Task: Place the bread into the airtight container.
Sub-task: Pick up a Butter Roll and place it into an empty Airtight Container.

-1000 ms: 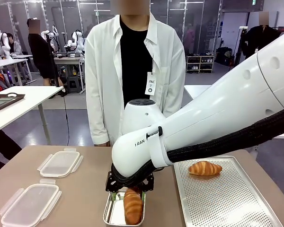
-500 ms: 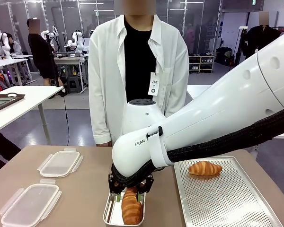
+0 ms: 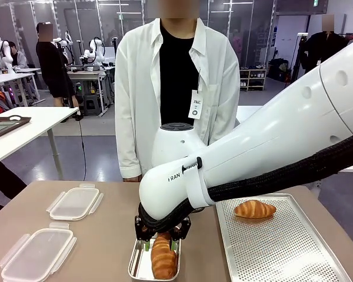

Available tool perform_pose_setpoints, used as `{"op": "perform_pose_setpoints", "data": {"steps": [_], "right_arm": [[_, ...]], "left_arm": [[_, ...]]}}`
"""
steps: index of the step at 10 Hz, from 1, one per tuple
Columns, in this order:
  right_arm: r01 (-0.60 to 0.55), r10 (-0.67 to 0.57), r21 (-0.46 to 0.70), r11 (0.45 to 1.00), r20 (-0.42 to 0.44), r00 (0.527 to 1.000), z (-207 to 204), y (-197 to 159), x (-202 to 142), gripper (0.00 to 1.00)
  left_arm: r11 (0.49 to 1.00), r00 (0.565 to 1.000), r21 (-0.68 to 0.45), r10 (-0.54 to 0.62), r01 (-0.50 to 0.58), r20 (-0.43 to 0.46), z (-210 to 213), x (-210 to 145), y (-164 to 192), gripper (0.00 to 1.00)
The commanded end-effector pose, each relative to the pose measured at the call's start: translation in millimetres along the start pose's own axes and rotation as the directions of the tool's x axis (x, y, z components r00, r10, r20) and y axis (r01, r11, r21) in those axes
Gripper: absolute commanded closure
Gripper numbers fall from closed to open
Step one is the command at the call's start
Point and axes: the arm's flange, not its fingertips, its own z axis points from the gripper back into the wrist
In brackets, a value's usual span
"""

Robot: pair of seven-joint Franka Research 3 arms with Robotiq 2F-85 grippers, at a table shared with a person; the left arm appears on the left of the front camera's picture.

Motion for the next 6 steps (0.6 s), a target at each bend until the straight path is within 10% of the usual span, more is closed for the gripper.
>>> {"op": "perform_pose_setpoints", "data": {"steps": [1, 6], "right_arm": [[-0.001, 0.001, 0.001, 1.000, 0.001, 1.000, 0.2, 1.1, -0.6, 0.34], [0.000, 0.000, 0.000, 1.000, 0.000, 1.000, 0.0, 0.0, 0.0, 0.33]], "left_arm": [[1.000, 1.000, -0.005, -0.018, 0.018, -0.003, 1.0, 0.4, -0.7, 0.00], [1.000, 1.000, -0.005, -0.018, 0.018, -0.003, 1.0, 0.4, -0.7, 0.00]]}}
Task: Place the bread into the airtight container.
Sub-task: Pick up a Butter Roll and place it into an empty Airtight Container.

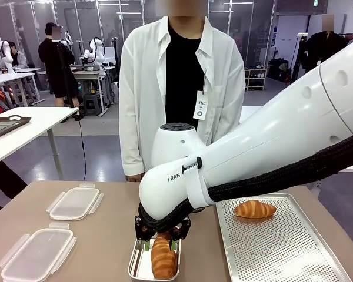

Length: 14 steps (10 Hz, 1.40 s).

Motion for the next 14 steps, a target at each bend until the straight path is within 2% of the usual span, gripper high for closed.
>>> {"op": "perform_pose_setpoints", "data": {"steps": [1, 2, 4, 6, 7, 8, 9, 10, 11, 12, 14], "right_arm": [[-0.017, 0.017, -0.005, 1.000, 0.009, 1.000, 29.3, -12.4, 0.2, 0.33], [-0.031, 0.031, -0.036, 0.999, -0.009, 0.999, 54.5, -28.4, -7.1, 0.33], [-0.153, 0.152, -0.058, 0.987, -0.022, 0.988, 109.9, -74.1, -25.8, 0.33], [-0.124, 0.126, -0.048, 0.991, 0.047, 0.991, 155.7, -124.0, -22.7, 0.33], [-0.128, 0.130, -0.044, 0.991, 0.052, 0.990, 174.7, -154.7, -19.4, 0.33], [-0.159, 0.159, -0.007, 0.987, 0.069, 0.985, 192.2, -186.9, -13.7, 0.33], [-0.200, 0.203, -0.037, 0.979, 0.137, 0.970, 207.2, -220.5, -10.6, 0.33], [-0.222, 0.216, 0.021, 0.975, 0.156, 0.964, 226.2, -257.6, -9.3, 0.33], [-0.252, 0.233, 0.095, 0.963, 0.175, 0.957, 235.2, -284.8, -1.4, 0.33], [-0.338, 0.307, 0.140, 0.931, 0.204, 0.930, 231.7, -307.5, 11.1, 0.33], [-0.374, 0.337, 0.146, 0.916, 0.226, 0.914, 204.9, -337.0, 42.5, 0.33]], "left_arm": [[1.000, 1.000, -0.005, -0.018, 0.018, -0.003, 1.0, 0.4, -0.7, 0.00], [1.000, 1.000, -0.005, -0.018, 0.018, -0.003, 1.0, 0.4, -0.7, 0.00], [1.000, 1.000, -0.005, -0.018, 0.018, -0.003, 1.0, 0.4, -0.7, 0.00], [1.000, 1.000, -0.005, -0.018, 0.018, -0.003, 1.0, 0.4, -0.7, 0.00], [1.000, 1.000, -0.005, -0.018, 0.018, -0.003, 1.0, 0.4, -0.7, 0.00], [1.000, 1.000, -0.005, -0.018, 0.018, -0.003, 1.0, 0.4, -0.7, 0.00], [1.000, 1.000, -0.005, -0.018, 0.018, -0.003, 1.0, 0.4, -0.7, 0.00], [1.000, 1.000, -0.005, -0.018, 0.018, -0.003, 1.0, 0.4, -0.7, 0.00], [1.000, 1.000, -0.005, -0.018, 0.018, -0.003, 1.0, 0.4, -0.7, 0.00], [1.000, 1.000, -0.005, -0.018, 0.018, -0.003, 1.0, 0.4, -0.7, 0.00], [1.000, 1.000, -0.005, -0.018, 0.018, -0.003, 1.0, 0.4, -0.7, 0.00]]}}
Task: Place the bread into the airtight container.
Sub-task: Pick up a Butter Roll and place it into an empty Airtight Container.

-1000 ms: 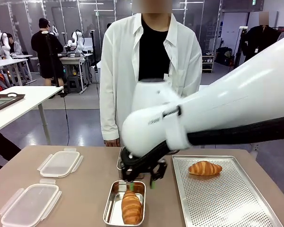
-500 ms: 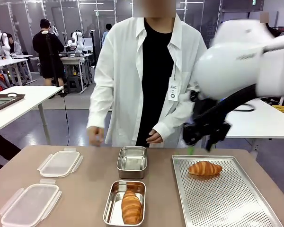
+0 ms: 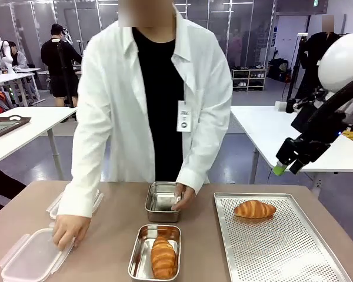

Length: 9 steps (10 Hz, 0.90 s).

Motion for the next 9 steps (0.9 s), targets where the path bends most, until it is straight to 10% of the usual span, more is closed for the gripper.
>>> {"op": "perform_pose_setpoints", "data": {"steps": [1, 5, 9], "right_arm": [[-0.055, 0.056, 0.048, 0.997, -0.018, 0.998, -41.7, -22.0, 29.6, 0.33], [-0.027, 0.032, 0.073, 0.997, -0.069, 0.997, -85.6, -45.1, 46.3, 0.33], [0.095, -0.130, 0.190, 0.977, 0.180, 0.975, 21.5, -115.4, -74.5, 0.33]], "left_arm": [[1.000, 1.000, -0.006, -0.019, 0.019, -0.003, 0.8, 0.4, -0.6, 0.00], [1.000, 1.000, -0.006, -0.019, 0.019, -0.003, 0.8, 0.4, -0.6, 0.00], [1.000, 1.000, -0.006, -0.019, 0.019, -0.003, 0.8, 0.4, -0.6, 0.00]]}}
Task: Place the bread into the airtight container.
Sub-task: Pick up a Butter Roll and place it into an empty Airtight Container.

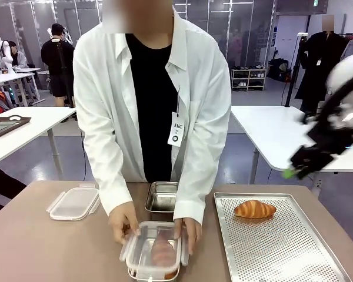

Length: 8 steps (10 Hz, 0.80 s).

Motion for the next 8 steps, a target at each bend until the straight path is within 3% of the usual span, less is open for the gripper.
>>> {"op": "perform_pose_setpoints", "data": {"steps": [1, 4, 8], "right_arm": [[0.072, -0.075, 0.026, 0.997, 0.151, 0.986, 56.3, -28.4, -78.1, 0.33], [0.156, -0.160, 0.035, 0.987, 0.246, 0.956, 82.6, -45.1, -147.0, 0.33], [0.170, -0.176, 0.046, 0.984, 0.240, 0.955, 95.3, -50.4, -144.7, 0.33]], "left_arm": [[1.000, 1.000, -0.007, -0.019, 0.019, -0.002, 1.0, 0.2, -0.6, 0.00], [1.000, 1.000, -0.007, -0.019, 0.019, -0.002, 1.0, 0.2, -0.6, 0.00], [1.000, 1.000, -0.007, -0.019, 0.019, -0.002, 1.0, 0.2, -0.6, 0.00]]}}
